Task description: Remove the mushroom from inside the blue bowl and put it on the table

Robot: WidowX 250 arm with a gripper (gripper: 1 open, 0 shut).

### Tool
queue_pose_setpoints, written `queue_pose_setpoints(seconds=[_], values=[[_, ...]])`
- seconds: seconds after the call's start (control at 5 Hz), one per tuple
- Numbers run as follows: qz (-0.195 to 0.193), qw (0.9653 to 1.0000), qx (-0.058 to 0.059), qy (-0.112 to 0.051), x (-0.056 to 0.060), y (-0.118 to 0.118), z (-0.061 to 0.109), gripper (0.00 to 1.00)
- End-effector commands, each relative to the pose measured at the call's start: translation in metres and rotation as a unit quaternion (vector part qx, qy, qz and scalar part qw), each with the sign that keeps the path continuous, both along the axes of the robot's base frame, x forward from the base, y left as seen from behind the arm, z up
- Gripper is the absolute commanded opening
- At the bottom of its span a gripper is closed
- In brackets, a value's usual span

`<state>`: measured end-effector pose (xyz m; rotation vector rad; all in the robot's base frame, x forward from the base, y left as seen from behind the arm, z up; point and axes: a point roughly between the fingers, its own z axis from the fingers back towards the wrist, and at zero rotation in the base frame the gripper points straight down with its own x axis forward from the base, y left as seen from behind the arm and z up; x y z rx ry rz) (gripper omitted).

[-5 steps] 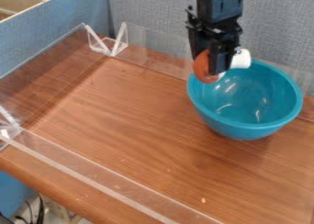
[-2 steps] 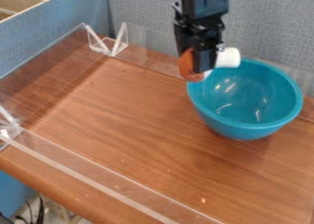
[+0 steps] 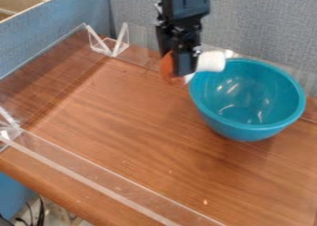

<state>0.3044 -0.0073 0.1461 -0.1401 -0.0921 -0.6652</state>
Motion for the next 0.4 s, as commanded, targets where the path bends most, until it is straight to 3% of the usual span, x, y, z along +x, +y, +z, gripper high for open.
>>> queue_pose_setpoints(seconds=[0.0,0.2], values=[[-0.009,0.9994,0.006,-0.031,-0.0090,0.0102,0.0191,0.00],[-0.021,0.9995,0.010,-0.022,-0.0165,0.0170,0.0131,0.00]])
